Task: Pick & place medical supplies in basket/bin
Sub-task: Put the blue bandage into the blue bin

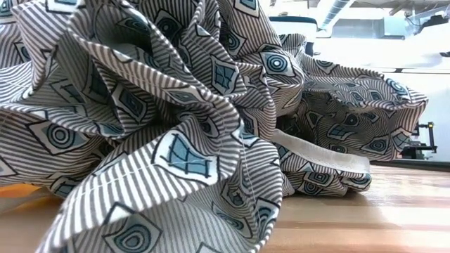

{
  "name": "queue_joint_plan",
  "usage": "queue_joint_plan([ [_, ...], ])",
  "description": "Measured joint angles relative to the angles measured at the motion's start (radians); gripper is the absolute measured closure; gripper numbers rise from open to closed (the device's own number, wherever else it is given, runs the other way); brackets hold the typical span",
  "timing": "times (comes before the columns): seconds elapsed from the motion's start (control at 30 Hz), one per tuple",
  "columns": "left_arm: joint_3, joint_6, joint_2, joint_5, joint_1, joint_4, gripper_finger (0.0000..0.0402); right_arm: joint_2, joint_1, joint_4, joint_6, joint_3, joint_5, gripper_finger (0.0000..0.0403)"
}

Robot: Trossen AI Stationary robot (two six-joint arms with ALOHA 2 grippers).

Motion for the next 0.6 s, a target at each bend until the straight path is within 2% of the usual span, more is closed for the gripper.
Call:
queue_joint_plan([
  [0.27, 0.000, 0.000, 0.000, 0.000, 0.000, 0.000, 0.0261, -0.001, -0.007, -0.001, 0.019, -0.016, 0.036, 0.0385],
  [0.6, 0.000, 0.000, 0.000, 0.002, 0.000, -0.002, 0.0261, -0.003, -0.021, -0.020, 0.019, 0.050, 0.097, 0.0401],
])
